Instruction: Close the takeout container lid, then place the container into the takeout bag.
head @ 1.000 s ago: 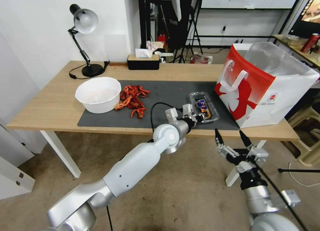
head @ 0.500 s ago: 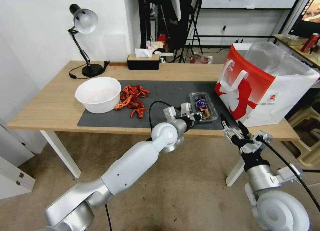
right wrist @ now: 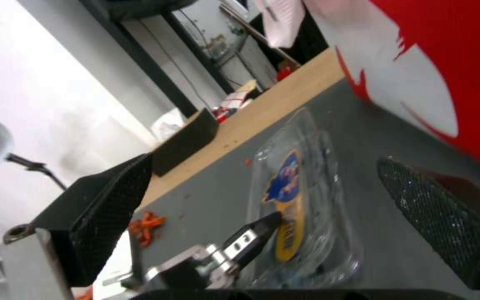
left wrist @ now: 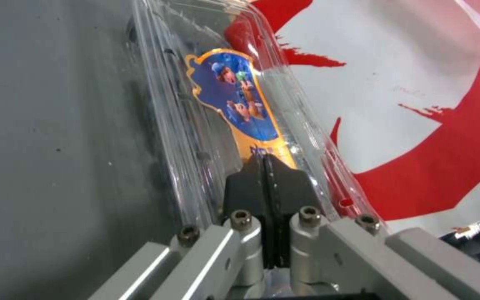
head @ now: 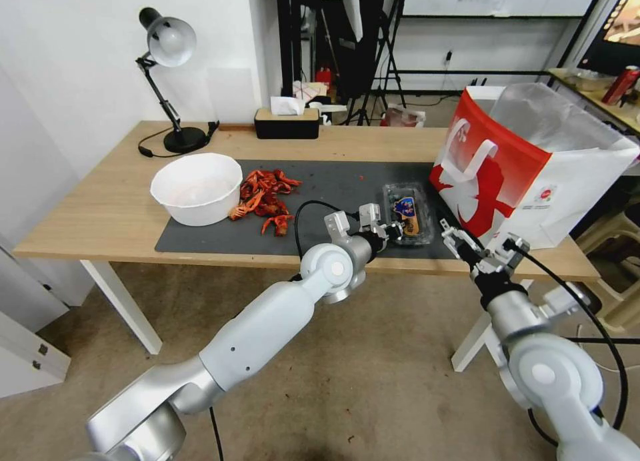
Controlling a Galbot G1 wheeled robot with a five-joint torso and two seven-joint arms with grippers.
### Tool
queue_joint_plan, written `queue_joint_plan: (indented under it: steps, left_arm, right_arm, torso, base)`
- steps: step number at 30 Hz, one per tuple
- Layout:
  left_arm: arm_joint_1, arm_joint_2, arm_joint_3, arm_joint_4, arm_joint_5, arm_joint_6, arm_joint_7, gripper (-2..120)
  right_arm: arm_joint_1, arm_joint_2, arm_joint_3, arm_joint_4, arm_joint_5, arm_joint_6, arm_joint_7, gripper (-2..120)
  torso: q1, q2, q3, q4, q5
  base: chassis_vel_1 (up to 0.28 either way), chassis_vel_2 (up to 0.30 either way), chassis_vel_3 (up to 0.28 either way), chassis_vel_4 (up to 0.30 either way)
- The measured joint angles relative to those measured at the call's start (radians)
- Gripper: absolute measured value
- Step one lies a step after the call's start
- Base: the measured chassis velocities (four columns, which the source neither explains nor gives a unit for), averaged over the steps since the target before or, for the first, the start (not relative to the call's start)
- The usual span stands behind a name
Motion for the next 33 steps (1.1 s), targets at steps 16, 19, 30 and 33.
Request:
queue_joint_plan:
  steps: [16,19,30,33]
  left_arm:
    - [-0.005,-0.005,-0.007,0.002,-0.009,-0.002,-0.008,0]
    - [-0.005,-0.007,-0.007,0.005,-0.009,-0.002,-0.008,0]
    - [-0.015,-0.012,-0.011,0.019,-0.011,-0.005,-0.008,0]
    - [-0.018,-0.010,-0.014,0.021,-0.014,-0.005,-0.007,0]
  right_arm:
    - [0.219,-0.072,-0.050,-0.099,0.102,-0.227,0.193,100]
    - [0.246,-0.081,-0.055,-0.113,0.123,-0.255,0.204,100]
    - [0.360,-0.110,-0.083,-0.219,0.191,-0.400,0.161,100]
    - [0.400,-0.111,-0.110,-0.259,0.177,-0.430,0.156,100]
  torso:
    - [0.000,0.000,0.000,-0.0001,0.0001]
    - [0.000,0.000,0.000,0.0001,0.0000]
    - [0.000,0.000,0.000,0.0000,0.0000]
    - [0.000,0.000,0.000,0.0000,0.0000]
  base:
    - [0.000,0.000,0.000,0.000]
    - [0.000,0.000,0.000,0.000]
    - [0.000,0.000,0.000,0.000]
    - [0.000,0.000,0.000,0.000]
